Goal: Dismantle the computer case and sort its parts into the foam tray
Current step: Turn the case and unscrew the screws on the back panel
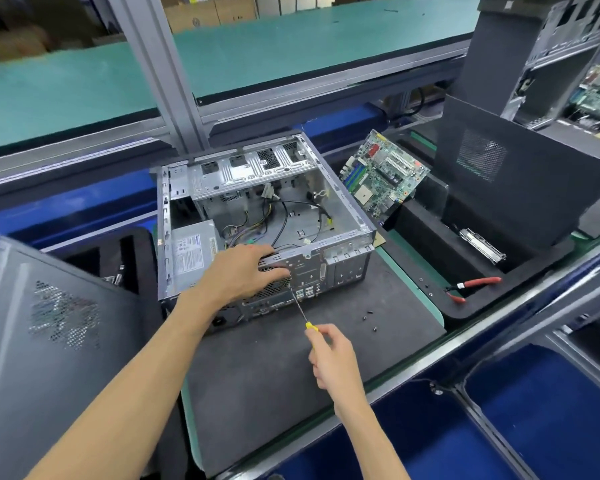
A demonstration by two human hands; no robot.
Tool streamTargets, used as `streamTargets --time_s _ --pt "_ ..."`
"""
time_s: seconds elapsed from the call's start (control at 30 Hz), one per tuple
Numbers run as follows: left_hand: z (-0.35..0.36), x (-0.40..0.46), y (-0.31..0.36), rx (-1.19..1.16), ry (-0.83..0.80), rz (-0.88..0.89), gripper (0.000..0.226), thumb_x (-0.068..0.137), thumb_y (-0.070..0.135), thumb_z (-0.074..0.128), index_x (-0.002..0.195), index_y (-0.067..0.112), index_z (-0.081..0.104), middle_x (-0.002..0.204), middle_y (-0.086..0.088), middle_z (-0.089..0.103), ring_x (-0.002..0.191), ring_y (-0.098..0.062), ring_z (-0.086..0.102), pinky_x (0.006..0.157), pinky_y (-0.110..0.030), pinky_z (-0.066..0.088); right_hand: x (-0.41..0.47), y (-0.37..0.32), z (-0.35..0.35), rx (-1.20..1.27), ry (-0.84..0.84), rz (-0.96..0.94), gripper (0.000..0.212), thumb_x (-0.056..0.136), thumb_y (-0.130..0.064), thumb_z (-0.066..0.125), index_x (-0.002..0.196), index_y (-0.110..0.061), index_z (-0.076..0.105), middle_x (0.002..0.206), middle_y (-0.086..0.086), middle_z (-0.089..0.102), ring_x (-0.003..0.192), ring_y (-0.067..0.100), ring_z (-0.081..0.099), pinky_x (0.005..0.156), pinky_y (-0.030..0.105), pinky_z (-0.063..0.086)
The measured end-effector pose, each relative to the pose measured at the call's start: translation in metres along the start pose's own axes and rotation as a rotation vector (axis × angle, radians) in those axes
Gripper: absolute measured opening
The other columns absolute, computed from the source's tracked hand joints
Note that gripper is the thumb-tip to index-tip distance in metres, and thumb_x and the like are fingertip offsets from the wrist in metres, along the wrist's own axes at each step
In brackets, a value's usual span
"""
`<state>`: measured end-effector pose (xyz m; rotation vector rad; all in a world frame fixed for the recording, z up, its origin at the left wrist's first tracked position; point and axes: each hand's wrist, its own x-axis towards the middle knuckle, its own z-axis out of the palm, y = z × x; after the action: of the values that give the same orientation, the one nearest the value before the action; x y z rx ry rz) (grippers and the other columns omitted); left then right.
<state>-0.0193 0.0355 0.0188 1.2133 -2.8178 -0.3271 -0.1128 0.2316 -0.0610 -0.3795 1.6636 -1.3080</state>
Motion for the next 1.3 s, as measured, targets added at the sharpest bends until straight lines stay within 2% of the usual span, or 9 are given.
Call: streamTargets --time_s 0.4,0.63,0.77,0.87,0.97,1.03,1.17,1.23,1.3 --pt "0.004 0.003 -0.004 -0.019 0.024 -0.014 0.073 0.084 0.075 0.054 0.135 0.024 0.059 0.134 0.002 0.065 0.122 -0.024 0.060 0.096 -0.039 0.046 -0.005 -0.004 0.003 0.148 -0.023 0.086 0.013 0.100 -0.024 0.057 0.102 -0.013 0.063 0.053 -0.006 0.030 0.043 0.010 0.019 0.038 0.021 0.017" --pt "0.003 0.002 -0.003 -0.021 0.022 -0.010 0.073 0.083 0.076 0.054 0.134 0.025 0.060 0.132 0.004 0.066 0.119 -0.023 0.061 0.095 -0.038 0.047 -0.002 0.000 -0.002 0.857 -0.295 0.392 0.024 0.103 -0.023 0.051 0.097 -0.004 0.064 0.053 -0.005 0.025 0.036 0.005 0.019 0.030 0.019 0.015" --pt "0.003 0.002 -0.004 -0.019 0.035 -0.001 0.072 0.083 0.076 0.053 0.132 0.024 0.061 0.129 0.003 0.068 0.116 -0.023 0.063 0.093 -0.039 0.048 -0.003 0.007 0.002 1.033 -0.327 0.438 0.024 0.098 -0.021 0.055 0.092 -0.002 0.068 0.054 -0.005 0.024 0.035 0.005 0.020 0.031 0.020 0.014" --pt "0.004 0.002 -0.004 -0.009 0.043 0.008 0.070 0.084 0.075 0.054 0.130 0.024 0.063 0.126 0.001 0.069 0.114 -0.025 0.064 0.091 -0.039 0.049 -0.001 0.005 0.010 0.742 -0.173 0.344 0.026 0.103 -0.023 0.050 0.095 -0.005 0.067 0.052 -0.004 0.026 0.038 0.007 0.019 0.032 0.021 0.016" --pt "0.006 0.003 -0.006 -0.004 0.056 0.017 0.067 0.084 0.075 0.054 0.127 0.025 0.064 0.121 0.002 0.071 0.110 -0.025 0.065 0.088 -0.038 0.049 -0.006 0.003 0.014 -0.132 0.123 -0.048 0.021 0.102 -0.035 0.052 0.089 -0.026 0.066 0.054 -0.011 0.049 0.053 0.011 0.046 0.049 0.024 0.035" --pt "0.006 0.003 -0.006 -0.004 0.065 0.021 0.065 0.083 0.076 0.053 0.123 0.026 0.065 0.115 0.003 0.073 0.106 -0.024 0.066 0.083 -0.036 0.048 -0.006 0.007 0.016 -0.414 0.154 -0.153 0.022 0.103 -0.043 0.047 0.090 -0.033 0.061 0.071 -0.011 0.063 0.077 0.013 0.058 0.068 0.029 0.043" --pt "0.006 0.002 -0.006 0.004 0.069 0.021 0.064 0.083 0.076 0.053 0.122 0.027 0.065 0.111 0.003 0.074 0.102 -0.025 0.067 0.081 -0.036 0.047 0.004 0.006 0.018 -0.123 -0.059 0.125 0.040 0.108 -0.036 0.038 0.087 -0.018 0.066 0.071 -0.004 0.048 0.062 0.012 0.046 0.065 0.028 0.040" --pt "0.006 0.002 -0.005 0.000 0.073 0.025 0.064 0.083 0.075 0.053 0.123 0.027 0.065 0.112 0.003 0.074 0.103 -0.025 0.067 0.081 -0.036 0.047 0.003 0.004 0.020 0.079 -0.113 0.150 0.037 0.109 -0.034 0.040 0.087 -0.011 0.059 0.072 0.000 0.045 0.053 0.011 0.047 0.052 0.027 0.045" --pt "0.006 0.002 -0.005 0.004 0.076 0.022 0.064 0.084 0.074 0.054 0.125 0.026 0.065 0.115 0.002 0.073 0.106 -0.026 0.066 0.084 -0.037 0.047 -0.001 0.007 0.017 0.070 -0.130 0.064 0.036 0.109 -0.034 0.040 0.089 -0.008 0.055 0.069 0.001 0.049 0.045 0.013 0.045 0.041 0.027 0.040"
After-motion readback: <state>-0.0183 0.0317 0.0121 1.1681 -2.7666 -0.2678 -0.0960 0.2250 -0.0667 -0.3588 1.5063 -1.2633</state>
